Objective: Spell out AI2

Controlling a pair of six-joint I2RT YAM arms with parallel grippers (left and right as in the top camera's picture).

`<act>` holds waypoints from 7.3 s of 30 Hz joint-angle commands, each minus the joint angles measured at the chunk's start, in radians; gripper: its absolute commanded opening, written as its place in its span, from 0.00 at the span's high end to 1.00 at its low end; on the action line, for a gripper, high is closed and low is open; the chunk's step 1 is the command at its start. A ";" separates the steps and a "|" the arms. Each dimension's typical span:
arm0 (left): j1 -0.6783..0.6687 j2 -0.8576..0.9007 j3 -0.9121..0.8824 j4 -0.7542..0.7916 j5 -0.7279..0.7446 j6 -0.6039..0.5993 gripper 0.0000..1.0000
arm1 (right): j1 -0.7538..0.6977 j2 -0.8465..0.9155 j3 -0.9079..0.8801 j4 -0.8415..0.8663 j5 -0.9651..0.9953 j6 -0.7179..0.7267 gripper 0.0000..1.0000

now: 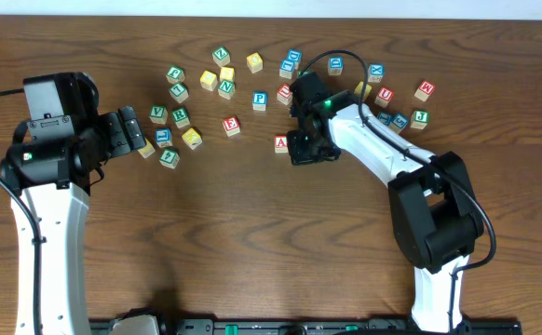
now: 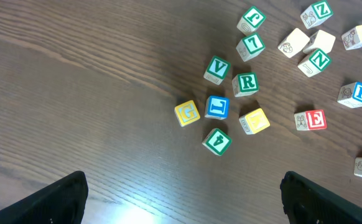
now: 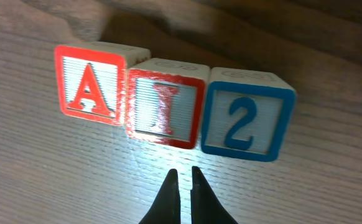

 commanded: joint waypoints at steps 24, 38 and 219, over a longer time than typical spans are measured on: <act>0.004 0.005 0.003 -0.003 -0.002 0.006 0.03 | 0.023 0.014 0.018 0.076 0.019 0.026 0.98; 0.004 0.005 0.003 -0.003 -0.002 0.006 0.02 | 0.023 0.012 0.019 0.073 0.019 0.024 0.99; 0.004 0.005 0.003 -0.003 -0.002 0.006 0.03 | -0.031 -0.019 0.010 0.054 0.213 0.093 0.99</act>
